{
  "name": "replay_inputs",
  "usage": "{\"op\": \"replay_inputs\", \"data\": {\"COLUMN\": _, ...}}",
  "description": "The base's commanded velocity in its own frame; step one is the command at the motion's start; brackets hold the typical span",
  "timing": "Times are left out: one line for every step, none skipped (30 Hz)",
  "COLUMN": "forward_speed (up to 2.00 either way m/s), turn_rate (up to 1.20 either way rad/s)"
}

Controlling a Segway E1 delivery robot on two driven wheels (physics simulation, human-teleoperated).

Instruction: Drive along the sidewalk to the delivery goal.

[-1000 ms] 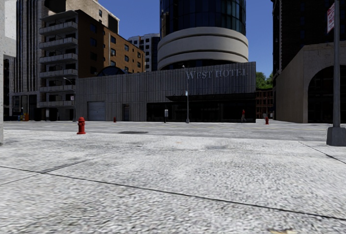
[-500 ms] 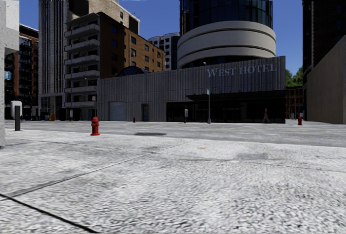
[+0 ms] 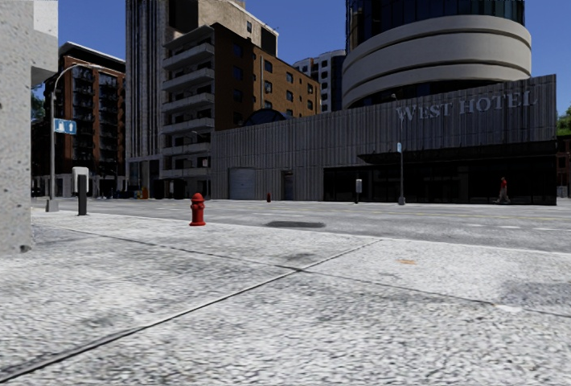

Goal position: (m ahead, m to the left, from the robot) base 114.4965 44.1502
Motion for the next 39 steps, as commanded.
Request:
{"op": "replay_inputs", "data": {"forward_speed": 2.00, "turn_rate": 0.43}}
{"op": "replay_inputs", "data": {"forward_speed": 2.00, "turn_rate": 0.43}}
{"op": "replay_inputs", "data": {"forward_speed": 2.00, "turn_rate": 0.43}}
{"op": "replay_inputs", "data": {"forward_speed": 2.00, "turn_rate": 0.43}}
{"op": "replay_inputs", "data": {"forward_speed": 2.00, "turn_rate": 0.43}}
{"op": "replay_inputs", "data": {"forward_speed": 2.00, "turn_rate": 0.43}}
{"op": "replay_inputs", "data": {"forward_speed": 2.00, "turn_rate": 0.43}}
{"op": "replay_inputs", "data": {"forward_speed": 2.00, "turn_rate": 0.43}}
{"op": "replay_inputs", "data": {"forward_speed": 2.00, "turn_rate": 0.43}}
{"op": "replay_inputs", "data": {"forward_speed": 2.00, "turn_rate": 0.43}}
{"op": "replay_inputs", "data": {"forward_speed": 2.00, "turn_rate": 0.43}}
{"op": "replay_inputs", "data": {"forward_speed": 2.00, "turn_rate": 0.43}}
{"op": "replay_inputs", "data": {"forward_speed": 2.00, "turn_rate": 0.43}}
{"op": "replay_inputs", "data": {"forward_speed": 2.00, "turn_rate": 0.43}}
{"op": "replay_inputs", "data": {"forward_speed": 2.00, "turn_rate": 0.43}}
{"op": "replay_inputs", "data": {"forward_speed": 2.00, "turn_rate": 0.43}}
{"op": "replay_inputs", "data": {"forward_speed": 2.00, "turn_rate": 0.43}}
{"op": "replay_inputs", "data": {"forward_speed": 2.00, "turn_rate": 0.43}}
{"op": "replay_inputs", "data": {"forward_speed": 2.00, "turn_rate": 0.43}}
{"op": "replay_inputs", "data": {"forward_speed": 2.00, "turn_rate": 0.43}}
{"op": "replay_inputs", "data": {"forward_speed": 2.00, "turn_rate": 0.43}}
{"op": "replay_inputs", "data": {"forward_speed": 2.00, "turn_rate": 0.43}}
{"op": "replay_inputs", "data": {"forward_speed": 2.00, "turn_rate": 0.43}}
{"op": "replay_inputs", "data": {"forward_speed": 2.00, "turn_rate": 0.43}}
{"op": "replay_inputs", "data": {"forward_speed": 2.00, "turn_rate": 0.43}}
{"op": "replay_inputs", "data": {"forward_speed": 2.00, "turn_rate": 0.43}}
{"op": "replay_inputs", "data": {"forward_speed": 2.00, "turn_rate": 0.43}}
{"op": "replay_inputs", "data": {"forward_speed": 2.00, "turn_rate": 0.43}}
{"op": "replay_inputs", "data": {"forward_speed": 2.00, "turn_rate": 0.43}}
{"op": "replay_inputs", "data": {"forward_speed": 2.00, "turn_rate": 0.43}}
{"op": "replay_inputs", "data": {"forward_speed": 2.00, "turn_rate": 0.43}}
{"op": "replay_inputs", "data": {"forward_speed": 2.00, "turn_rate": 0.43}}
{"op": "replay_inputs", "data": {"forward_speed": 2.00, "turn_rate": 0.43}}
{"op": "replay_inputs", "data": {"forward_speed": 2.00, "turn_rate": 0.43}}
{"op": "replay_inputs", "data": {"forward_speed": 2.00, "turn_rate": 0.43}}
{"op": "replay_inputs", "data": {"forward_speed": 2.00, "turn_rate": 0.43}}
{"op": "replay_inputs", "data": {"forward_speed": 2.00, "turn_rate": 0.43}}
{"op": "replay_inputs", "data": {"forward_speed": 2.00, "turn_rate": 0.43}}
{"op": "replay_inputs", "data": {"forward_speed": 2.00, "turn_rate": 0.43}}
